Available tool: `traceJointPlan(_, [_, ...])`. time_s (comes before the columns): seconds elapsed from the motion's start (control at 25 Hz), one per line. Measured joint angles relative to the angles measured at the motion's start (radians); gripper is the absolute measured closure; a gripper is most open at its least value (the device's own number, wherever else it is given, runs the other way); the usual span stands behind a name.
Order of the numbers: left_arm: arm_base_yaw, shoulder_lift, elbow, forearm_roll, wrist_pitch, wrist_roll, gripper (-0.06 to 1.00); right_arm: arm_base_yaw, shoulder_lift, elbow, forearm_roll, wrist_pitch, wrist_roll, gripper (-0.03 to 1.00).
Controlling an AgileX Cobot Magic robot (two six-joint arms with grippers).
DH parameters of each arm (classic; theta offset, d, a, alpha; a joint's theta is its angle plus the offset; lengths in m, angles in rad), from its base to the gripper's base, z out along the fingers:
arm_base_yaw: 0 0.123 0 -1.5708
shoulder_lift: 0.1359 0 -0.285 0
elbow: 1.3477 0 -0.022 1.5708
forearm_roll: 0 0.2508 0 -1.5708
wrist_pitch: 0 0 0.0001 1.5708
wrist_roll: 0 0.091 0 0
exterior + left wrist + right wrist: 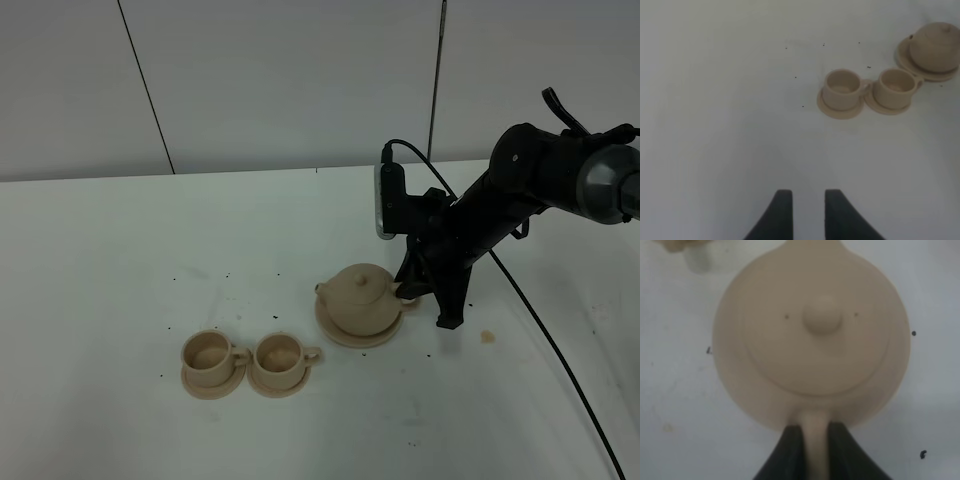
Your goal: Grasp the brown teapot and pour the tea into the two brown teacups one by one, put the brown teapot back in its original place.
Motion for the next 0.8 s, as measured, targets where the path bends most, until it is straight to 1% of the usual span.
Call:
traceJointPlan(0.56, [0.0, 0.0, 0.0, 0.0, 0.0, 0.0, 0.71, -0.006, 0.0, 0.0, 0.07, -0.002, -0.001, 0.87])
traceJointPlan(0.8, [0.0, 0.0, 0.0, 0.0, 0.0, 0.0, 0.71, -0.01, -0.004, 0.0, 0.081, -0.001, -0.001, 0.87])
